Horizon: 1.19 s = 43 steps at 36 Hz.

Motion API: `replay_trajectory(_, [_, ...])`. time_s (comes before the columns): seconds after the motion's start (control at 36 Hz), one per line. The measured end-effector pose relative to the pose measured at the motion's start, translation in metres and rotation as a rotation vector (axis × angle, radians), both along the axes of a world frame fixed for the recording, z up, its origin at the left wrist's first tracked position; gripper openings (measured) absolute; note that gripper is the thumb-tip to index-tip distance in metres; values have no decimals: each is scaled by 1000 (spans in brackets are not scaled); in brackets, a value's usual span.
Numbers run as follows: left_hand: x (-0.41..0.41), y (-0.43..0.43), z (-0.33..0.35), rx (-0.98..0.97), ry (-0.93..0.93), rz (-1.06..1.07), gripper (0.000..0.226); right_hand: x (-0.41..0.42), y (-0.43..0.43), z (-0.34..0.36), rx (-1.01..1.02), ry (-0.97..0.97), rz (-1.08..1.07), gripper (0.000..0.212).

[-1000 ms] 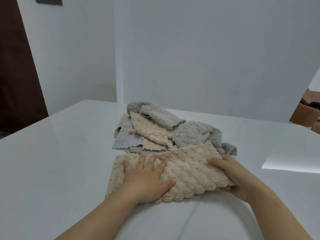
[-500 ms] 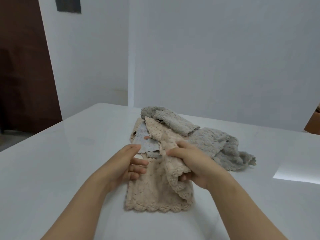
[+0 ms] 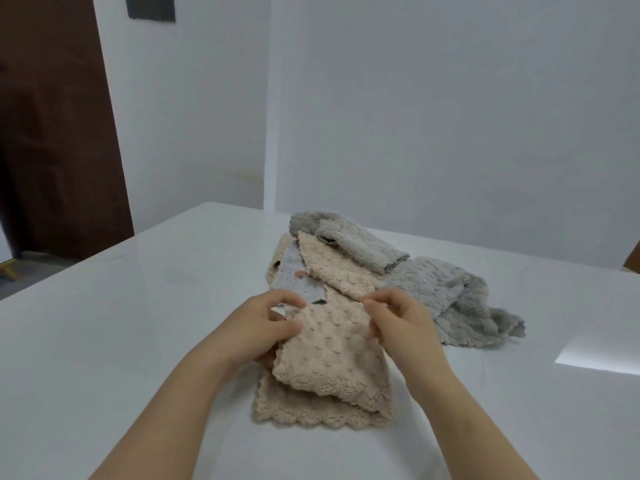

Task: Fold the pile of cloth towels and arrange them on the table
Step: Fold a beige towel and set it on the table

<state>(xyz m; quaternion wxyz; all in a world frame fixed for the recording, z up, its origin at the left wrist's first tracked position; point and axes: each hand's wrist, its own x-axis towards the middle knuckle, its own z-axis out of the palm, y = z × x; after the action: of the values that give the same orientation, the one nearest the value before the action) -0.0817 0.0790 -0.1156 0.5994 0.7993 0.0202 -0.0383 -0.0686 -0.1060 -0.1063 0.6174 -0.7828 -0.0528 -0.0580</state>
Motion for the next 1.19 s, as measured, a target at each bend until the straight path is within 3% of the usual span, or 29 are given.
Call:
replay_trajectory(0.14, [1,8,-2,100,-5,9,12,1,-6,-18,-343,-108,-55,17])
replay_trajectory(0.25, [1,10,-3,161,21,36,14,0,-5,-21,-433,-119,-22,15])
replay_trajectory(0.36, [1,6,-4,417,-15,80,17,-1,-3,-22,-528,-126,40,13])
replay_trajectory(0.42, [2,2,-4,551,-92,176,25,0,-3,-22,-542,-140,36,11])
replay_trajectory(0.5, [1,-8,-4,555,-224,168,54,0,-4,-23,-533,-173,-6,5])
replay_trajectory(0.58, [1,-18,-14,777,-212,-47,73,-3,-2,-23,-644,-166,19,35])
replay_trajectory(0.64, [-1,-20,-21,913,-131,-139,60,-4,0,-24,-850,-189,89,70])
replay_trajectory(0.67, [-4,-20,-24,940,-99,-159,56,-5,1,-26,-934,-183,129,78])
replay_trajectory(0.72, [-8,-18,-29,966,-52,-163,52,-4,2,-29,-1025,-138,215,66])
replay_trajectory(0.78, [-11,-15,-31,981,-10,-154,50,-5,3,-32,-1053,-102,270,52])
replay_trajectory(1.08, [-13,-16,-38,1001,-68,-90,51,-8,6,-40,-1038,-67,262,50])
replay_trajectory(1.19, [-20,-17,-39,902,-184,118,90,-15,4,-41,-900,-141,52,86])
